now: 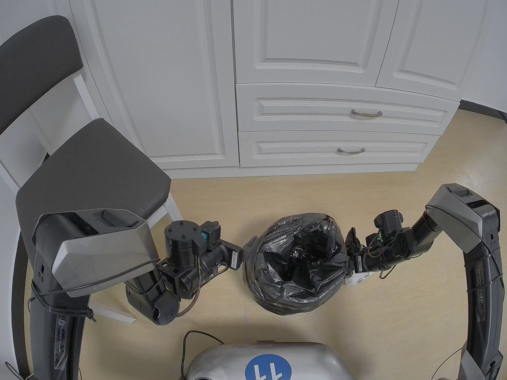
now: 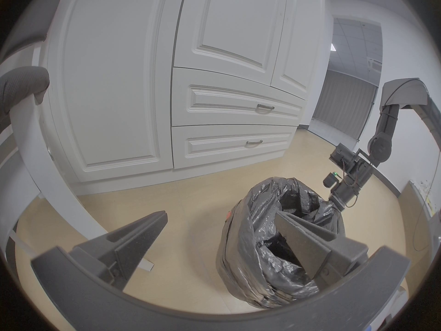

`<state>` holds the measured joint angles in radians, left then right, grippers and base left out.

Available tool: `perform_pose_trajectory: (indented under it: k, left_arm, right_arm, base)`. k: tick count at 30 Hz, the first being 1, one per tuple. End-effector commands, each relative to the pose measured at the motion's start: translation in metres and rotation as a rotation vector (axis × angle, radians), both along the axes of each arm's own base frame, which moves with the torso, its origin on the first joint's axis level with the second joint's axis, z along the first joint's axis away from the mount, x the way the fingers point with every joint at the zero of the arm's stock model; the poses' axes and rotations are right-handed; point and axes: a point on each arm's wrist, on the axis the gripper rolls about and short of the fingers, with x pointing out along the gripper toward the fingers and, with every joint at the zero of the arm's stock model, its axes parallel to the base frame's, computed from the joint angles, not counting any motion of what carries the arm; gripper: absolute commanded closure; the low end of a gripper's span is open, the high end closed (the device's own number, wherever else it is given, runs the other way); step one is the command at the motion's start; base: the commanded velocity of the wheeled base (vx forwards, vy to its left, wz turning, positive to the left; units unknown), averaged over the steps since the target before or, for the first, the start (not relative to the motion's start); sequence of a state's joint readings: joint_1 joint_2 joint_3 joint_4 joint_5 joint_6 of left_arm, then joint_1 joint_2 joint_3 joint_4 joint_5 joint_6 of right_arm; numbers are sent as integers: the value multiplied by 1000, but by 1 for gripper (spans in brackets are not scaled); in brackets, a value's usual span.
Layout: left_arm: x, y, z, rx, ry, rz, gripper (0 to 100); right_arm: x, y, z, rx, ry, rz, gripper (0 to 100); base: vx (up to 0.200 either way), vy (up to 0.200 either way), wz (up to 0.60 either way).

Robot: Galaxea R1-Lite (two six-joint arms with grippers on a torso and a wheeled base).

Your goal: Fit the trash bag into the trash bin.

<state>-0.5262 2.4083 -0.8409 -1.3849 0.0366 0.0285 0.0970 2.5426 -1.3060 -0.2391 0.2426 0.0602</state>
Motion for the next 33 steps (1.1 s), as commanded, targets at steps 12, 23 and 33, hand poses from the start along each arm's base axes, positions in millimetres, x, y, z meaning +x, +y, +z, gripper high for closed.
perform_pose_trajectory:
  k: [12,23,33]
  left_arm:
    - [1,-1,-9,7,13,2,0]
    - [2,-1,-7,5,6,9,0]
    - [3,-1,-8,6,9,9,0]
  right_arm:
    - [25,1,1,52,-114,-49,0]
    - [35,24,4,214,-164,-185,0]
    - [41,22,2,209,-167,-183,0]
  base:
    - [0,0,0]
    - [0,0,0]
    - [0,0,0]
